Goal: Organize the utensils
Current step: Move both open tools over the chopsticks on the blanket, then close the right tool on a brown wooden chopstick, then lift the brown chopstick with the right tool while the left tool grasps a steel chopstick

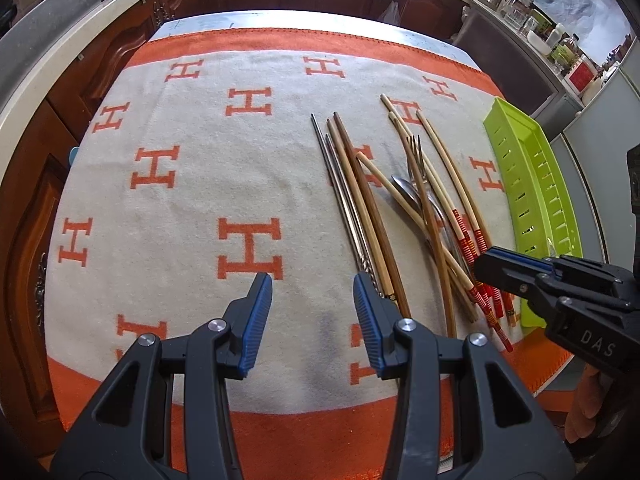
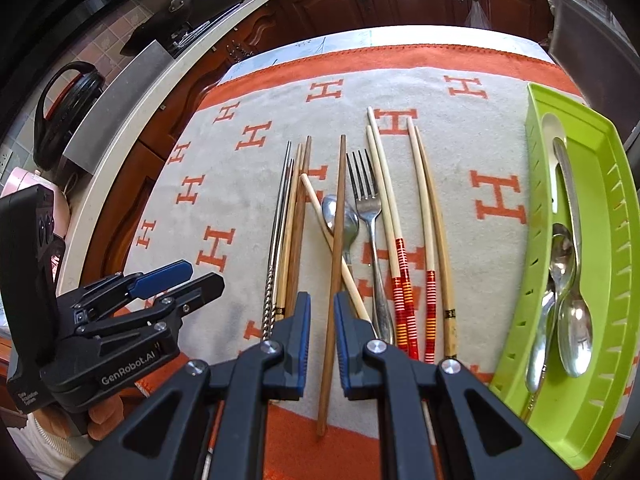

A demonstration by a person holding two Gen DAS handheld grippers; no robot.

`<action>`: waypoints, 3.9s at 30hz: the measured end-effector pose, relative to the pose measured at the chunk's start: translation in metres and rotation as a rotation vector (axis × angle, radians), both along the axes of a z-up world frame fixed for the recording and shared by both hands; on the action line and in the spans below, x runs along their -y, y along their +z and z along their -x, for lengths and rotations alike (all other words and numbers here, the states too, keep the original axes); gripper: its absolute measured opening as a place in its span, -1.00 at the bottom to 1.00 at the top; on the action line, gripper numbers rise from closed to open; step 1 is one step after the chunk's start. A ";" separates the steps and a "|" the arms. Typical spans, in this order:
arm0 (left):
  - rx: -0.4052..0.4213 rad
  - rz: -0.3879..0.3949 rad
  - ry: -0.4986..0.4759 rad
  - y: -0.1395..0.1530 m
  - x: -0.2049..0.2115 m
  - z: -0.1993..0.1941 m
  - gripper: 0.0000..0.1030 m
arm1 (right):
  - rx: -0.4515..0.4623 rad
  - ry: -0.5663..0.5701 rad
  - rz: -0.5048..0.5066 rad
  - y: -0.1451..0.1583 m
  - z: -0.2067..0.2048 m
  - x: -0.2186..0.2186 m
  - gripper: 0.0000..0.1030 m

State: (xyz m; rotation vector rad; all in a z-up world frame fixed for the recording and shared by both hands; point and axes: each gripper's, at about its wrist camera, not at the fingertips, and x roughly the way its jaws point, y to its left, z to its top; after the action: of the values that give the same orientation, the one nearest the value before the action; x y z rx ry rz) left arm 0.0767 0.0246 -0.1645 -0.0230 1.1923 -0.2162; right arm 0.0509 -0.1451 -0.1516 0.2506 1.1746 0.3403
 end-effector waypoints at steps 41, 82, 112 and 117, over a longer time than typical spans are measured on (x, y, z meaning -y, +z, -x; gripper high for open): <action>-0.036 0.061 0.016 -0.021 -0.010 -0.006 -0.24 | 0.021 0.034 0.123 -0.038 -0.006 -0.027 -0.84; 0.015 -0.122 0.074 -0.039 0.034 -0.021 -0.54 | 0.137 -0.040 -0.016 -0.012 0.015 0.016 -0.88; 0.025 0.087 -0.002 0.029 0.042 0.000 -0.93 | 0.153 -0.132 -0.042 0.030 0.033 0.062 -0.88; 0.037 0.150 -0.095 0.055 0.075 -0.002 -0.93 | 0.143 -0.245 0.004 0.044 0.035 0.109 -0.88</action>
State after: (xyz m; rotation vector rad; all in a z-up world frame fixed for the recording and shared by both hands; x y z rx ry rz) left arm 0.0789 -0.0499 -0.1098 -0.0931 1.1399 -0.3877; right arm 0.0154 -0.2545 -0.1074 0.3571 0.9914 0.1378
